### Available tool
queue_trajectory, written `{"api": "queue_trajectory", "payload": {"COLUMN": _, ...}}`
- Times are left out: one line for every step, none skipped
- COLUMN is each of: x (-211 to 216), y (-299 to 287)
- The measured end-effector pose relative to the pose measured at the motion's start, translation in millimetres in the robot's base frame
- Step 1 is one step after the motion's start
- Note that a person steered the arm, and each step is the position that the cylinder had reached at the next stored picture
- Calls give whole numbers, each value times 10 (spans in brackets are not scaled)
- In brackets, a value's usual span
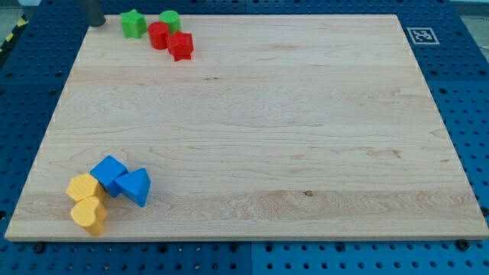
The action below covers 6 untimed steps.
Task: Place the green blocks diagonal to each other
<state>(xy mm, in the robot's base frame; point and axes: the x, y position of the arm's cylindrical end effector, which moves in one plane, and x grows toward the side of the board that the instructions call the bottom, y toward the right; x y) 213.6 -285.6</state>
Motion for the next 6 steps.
{"api": "queue_trajectory", "payload": {"x": 14, "y": 19}}
{"api": "queue_trajectory", "payload": {"x": 38, "y": 153}}
{"api": "queue_trajectory", "payload": {"x": 38, "y": 338}}
{"api": "queue_trajectory", "payload": {"x": 40, "y": 579}}
{"api": "queue_trajectory", "payload": {"x": 154, "y": 884}}
{"api": "queue_trajectory", "payload": {"x": 227, "y": 1204}}
